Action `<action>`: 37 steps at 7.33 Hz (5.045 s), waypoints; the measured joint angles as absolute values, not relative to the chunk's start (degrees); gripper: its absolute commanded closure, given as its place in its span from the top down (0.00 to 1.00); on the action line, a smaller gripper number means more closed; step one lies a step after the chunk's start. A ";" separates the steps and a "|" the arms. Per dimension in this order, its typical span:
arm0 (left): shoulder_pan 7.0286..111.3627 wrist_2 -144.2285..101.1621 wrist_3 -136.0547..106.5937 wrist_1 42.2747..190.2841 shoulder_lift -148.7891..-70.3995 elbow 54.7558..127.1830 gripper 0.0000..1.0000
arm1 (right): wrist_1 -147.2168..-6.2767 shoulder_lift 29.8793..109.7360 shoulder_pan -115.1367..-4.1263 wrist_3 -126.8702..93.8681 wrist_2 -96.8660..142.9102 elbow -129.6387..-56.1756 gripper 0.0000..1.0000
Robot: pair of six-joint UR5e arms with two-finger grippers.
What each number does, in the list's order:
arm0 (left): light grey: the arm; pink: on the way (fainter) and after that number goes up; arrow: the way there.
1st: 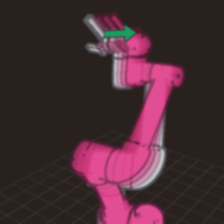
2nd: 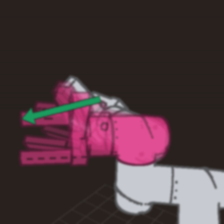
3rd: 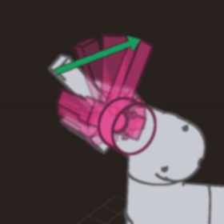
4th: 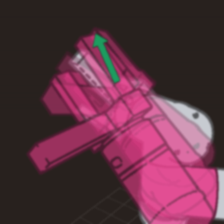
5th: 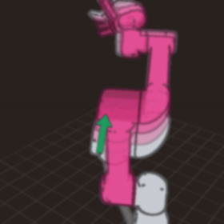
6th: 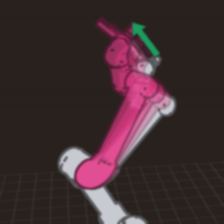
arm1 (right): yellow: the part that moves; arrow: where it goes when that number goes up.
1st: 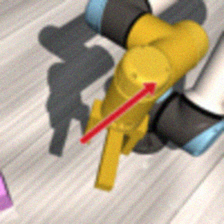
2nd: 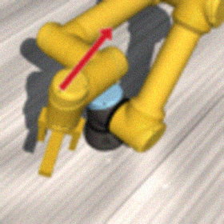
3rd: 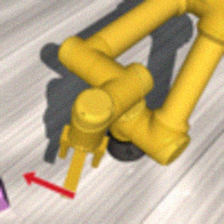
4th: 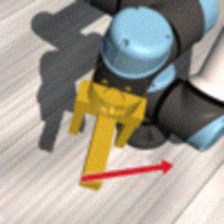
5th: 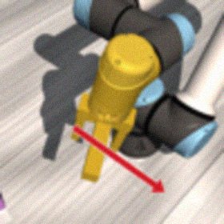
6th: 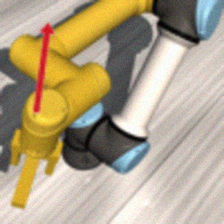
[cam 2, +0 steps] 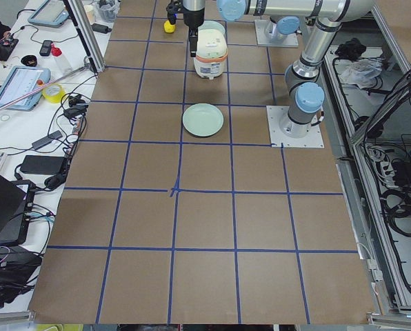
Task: Press rice cooker button
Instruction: 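Move the right gripper toward the white rice cooker's green button, then lower the right gripper and press down on the green button, then lift the right gripper as the rice cooker lid pops open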
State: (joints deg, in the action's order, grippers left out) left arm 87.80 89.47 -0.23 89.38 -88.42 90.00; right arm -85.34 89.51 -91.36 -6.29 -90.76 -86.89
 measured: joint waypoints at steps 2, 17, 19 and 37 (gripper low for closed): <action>87.80 89.47 -0.22 89.38 -88.42 90.00 1.00 | -85.01 89.53 -91.66 -6.66 -88.98 -86.90 0.00; 87.80 89.47 -0.18 89.38 -88.42 90.00 1.00 | -96.51 83.02 -101.45 -11.88 -80.41 -97.30 0.00; 87.80 89.47 -0.21 89.38 -88.42 90.00 1.00 | -97.52 82.97 -101.50 -11.86 -80.34 -98.46 0.00; 87.80 89.47 -0.20 89.39 -88.42 90.00 1.00 | -96.98 86.18 -102.34 -24.57 -79.07 -93.60 1.00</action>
